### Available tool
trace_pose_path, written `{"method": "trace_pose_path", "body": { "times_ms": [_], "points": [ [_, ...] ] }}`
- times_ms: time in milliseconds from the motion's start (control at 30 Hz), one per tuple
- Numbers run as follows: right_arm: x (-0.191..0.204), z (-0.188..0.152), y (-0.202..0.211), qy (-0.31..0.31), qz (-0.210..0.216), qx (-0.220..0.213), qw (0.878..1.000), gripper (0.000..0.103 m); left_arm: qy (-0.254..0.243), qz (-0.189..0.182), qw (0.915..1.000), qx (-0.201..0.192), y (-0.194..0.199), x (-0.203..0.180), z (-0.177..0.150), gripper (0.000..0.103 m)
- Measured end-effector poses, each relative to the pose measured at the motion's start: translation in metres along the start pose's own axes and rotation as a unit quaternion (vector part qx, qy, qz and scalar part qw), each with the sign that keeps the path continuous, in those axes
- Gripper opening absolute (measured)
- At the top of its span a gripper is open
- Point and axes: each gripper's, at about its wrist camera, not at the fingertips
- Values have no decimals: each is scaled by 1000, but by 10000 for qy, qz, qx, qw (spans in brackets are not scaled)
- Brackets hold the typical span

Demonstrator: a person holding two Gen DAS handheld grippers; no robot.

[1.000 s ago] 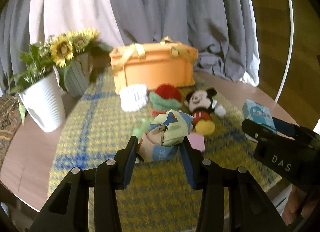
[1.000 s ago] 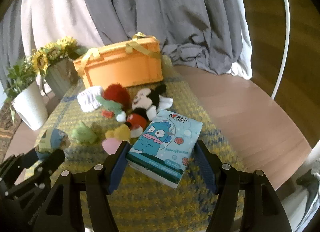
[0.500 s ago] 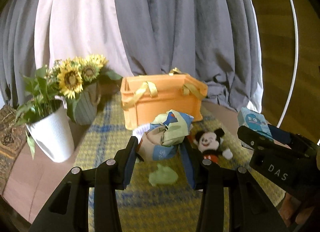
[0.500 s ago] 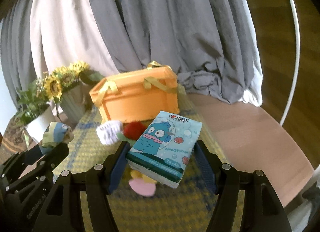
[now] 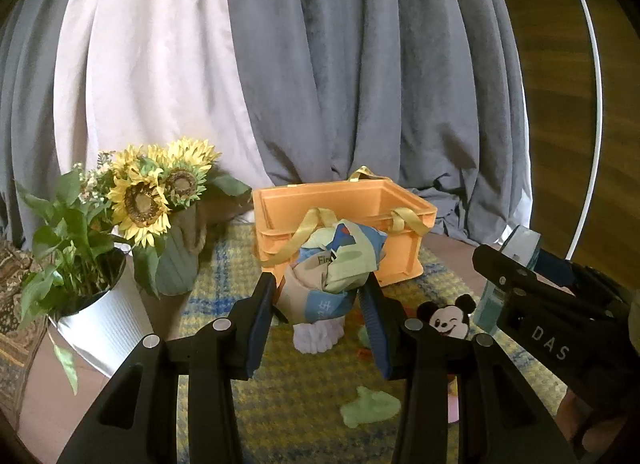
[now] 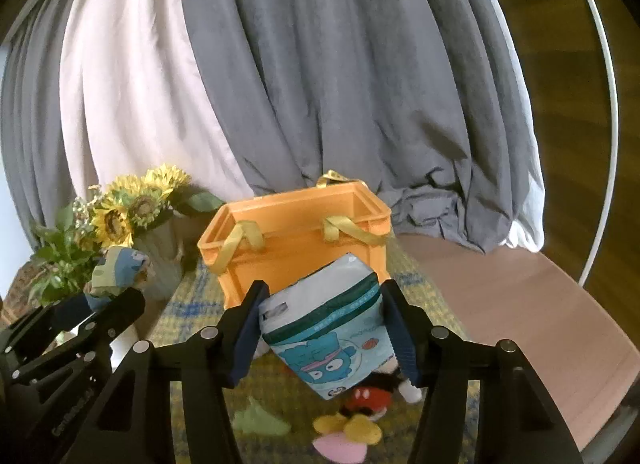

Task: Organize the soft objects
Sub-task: 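Lift both held items and carry them over the orange crate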

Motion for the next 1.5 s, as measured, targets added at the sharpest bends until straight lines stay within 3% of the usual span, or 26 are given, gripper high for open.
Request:
{"method": "trace_pose_path", "body": {
  "times_ms": [267, 567, 1100, 1500],
  "points": [
    [-2, 7, -17, -102, 37, 96, 9999, 58, 51, 22, 9999, 101, -15, 2, 6, 42],
    [-9, 29, -38, 19, 418, 78, 9991, 58, 293, 251, 9992, 80, -35, -3, 23, 42],
    [-4, 77, -86, 53, 727, -366, 9967, 58, -66, 544, 9978, -386, -75, 0, 73, 42],
    [12, 107, -136, 118, 821, -385, 9958, 58, -59, 511, 9981, -340, -125, 17, 98, 42]
  ]
}}
Point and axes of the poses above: each gripper's, at about its wrist camera, not at the fingertips, and y roughly against the way its jaws point, x to its left, z to its top, and after that the axes turned 7 degrees about -z, right-handed
